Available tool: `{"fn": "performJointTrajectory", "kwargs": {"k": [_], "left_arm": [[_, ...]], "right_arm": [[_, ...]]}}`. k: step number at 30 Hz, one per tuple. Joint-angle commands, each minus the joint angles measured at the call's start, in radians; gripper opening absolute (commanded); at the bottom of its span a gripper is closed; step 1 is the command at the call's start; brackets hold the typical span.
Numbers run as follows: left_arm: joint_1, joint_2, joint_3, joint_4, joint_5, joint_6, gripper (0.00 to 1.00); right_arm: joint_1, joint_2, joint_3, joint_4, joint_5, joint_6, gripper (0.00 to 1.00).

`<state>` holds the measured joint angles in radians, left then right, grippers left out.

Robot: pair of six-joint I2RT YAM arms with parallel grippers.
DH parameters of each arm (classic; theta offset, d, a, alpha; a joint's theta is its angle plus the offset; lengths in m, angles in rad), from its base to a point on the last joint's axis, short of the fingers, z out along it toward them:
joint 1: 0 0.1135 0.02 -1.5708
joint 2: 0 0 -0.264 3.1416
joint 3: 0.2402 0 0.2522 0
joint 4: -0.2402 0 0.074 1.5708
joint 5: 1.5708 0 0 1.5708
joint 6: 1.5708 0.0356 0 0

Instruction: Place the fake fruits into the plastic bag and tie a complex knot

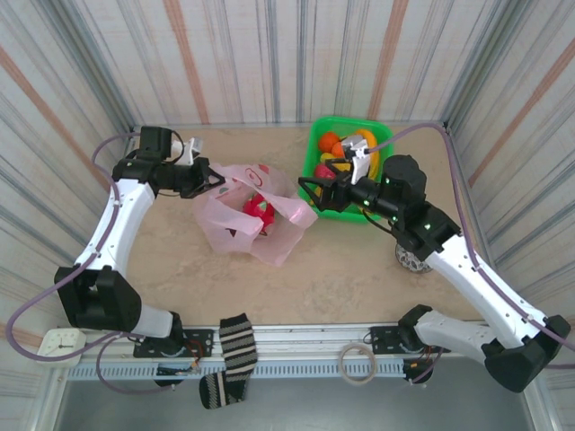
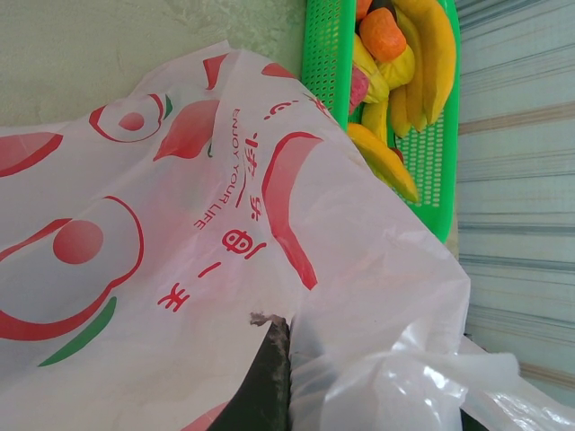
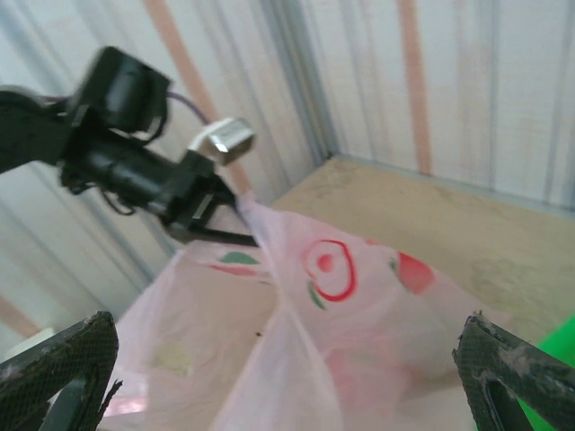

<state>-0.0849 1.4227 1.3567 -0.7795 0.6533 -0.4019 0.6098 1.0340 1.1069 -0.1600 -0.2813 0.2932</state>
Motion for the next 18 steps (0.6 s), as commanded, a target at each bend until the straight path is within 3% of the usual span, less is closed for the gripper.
{"fn": "performJointTrajectory", "kwargs": {"k": [1,11,18], "left_arm": [[0.006,-0.037,0.007,-0.005,-0.019,-0.004,0.00],[0.007,-0.045,0.019,-0.025,-0.023,0.000,0.00],[0.006,-0.045,0.025,-0.026,-0.017,-0.002,0.00]], "right_arm": [[-0.052,0.035,0.029,-0.137,0.034,0.053,0.99],[-0.235,0.206,0.032,-0.191,-0.020,0.088,0.99],[-0.317,0.418,0.106,-0.233,-0.011,0.085,1.00]]}}
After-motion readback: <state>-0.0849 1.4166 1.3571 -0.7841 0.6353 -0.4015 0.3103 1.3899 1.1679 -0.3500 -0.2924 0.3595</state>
